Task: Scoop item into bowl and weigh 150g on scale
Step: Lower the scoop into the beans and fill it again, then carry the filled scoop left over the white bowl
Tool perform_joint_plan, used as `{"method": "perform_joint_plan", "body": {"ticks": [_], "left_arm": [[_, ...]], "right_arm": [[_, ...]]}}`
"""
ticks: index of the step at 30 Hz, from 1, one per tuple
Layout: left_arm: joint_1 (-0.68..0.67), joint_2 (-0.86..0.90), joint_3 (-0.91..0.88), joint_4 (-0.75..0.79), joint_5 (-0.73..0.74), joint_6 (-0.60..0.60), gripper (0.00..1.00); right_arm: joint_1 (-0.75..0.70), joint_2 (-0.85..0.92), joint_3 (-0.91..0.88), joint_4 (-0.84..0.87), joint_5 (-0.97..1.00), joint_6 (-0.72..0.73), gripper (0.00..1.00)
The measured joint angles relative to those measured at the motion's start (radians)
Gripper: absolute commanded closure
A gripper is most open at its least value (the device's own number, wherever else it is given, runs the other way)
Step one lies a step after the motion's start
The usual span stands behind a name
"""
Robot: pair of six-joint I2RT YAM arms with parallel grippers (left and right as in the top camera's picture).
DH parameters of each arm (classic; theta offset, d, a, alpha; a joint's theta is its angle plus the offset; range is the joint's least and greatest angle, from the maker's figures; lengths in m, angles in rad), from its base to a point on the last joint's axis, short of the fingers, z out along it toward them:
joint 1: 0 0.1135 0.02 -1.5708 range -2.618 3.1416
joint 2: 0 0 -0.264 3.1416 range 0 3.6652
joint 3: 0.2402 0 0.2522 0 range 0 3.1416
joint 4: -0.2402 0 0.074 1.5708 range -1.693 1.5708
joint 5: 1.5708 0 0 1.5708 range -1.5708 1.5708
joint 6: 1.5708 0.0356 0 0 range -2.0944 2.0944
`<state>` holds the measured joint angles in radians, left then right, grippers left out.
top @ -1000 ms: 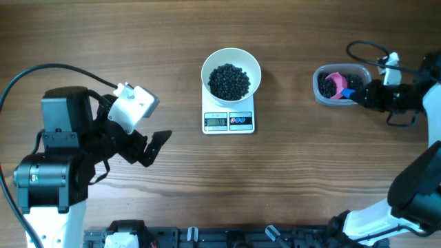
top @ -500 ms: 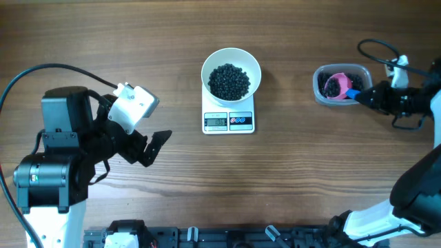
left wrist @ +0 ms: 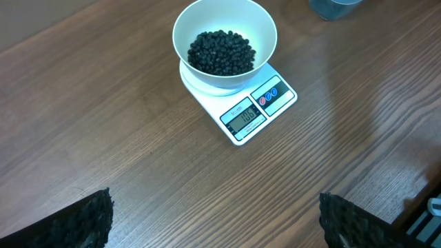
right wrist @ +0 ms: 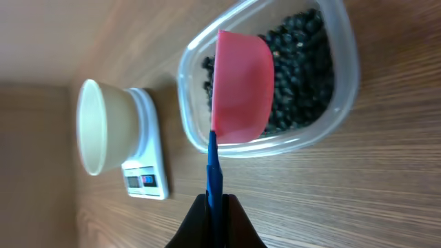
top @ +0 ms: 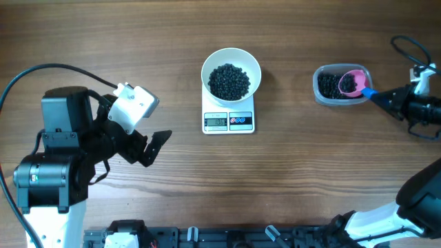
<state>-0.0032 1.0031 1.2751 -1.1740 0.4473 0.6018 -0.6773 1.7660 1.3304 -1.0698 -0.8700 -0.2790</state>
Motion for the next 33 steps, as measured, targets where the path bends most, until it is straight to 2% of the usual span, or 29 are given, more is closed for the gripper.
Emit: {"method": "perform_joint_plan", "body": {"ticks": [8,14,24,28,33], "left_arm": [[0.000,0.000,0.000,0.000,0.000,0.000,0.00],[0.000,0.000,0.000,0.000,0.000,0.000,0.00],[0.000,0.009,0.000,0.000,0.000,0.000,0.00],[0.000,0.015,0.000,0.000,0.000,0.000,0.00],[0.000,0.020,0.000,0.000,0.000,0.000,0.00]], "right_arm": [[0.008,0.000,0.000,-0.015,-0.143,0.066,0.96],[0.112,-0.004,0.000,0.022,-0.200,0.158,0.95],[0.470,-0.119,0.000,0.342,-0.254,0.463,0.96],[0.598,-0.119,0.000,0.356,-0.184,0.502,0.96],[0.734,-0.119,0.000,0.389,-0.019,0.479,0.96]]}}
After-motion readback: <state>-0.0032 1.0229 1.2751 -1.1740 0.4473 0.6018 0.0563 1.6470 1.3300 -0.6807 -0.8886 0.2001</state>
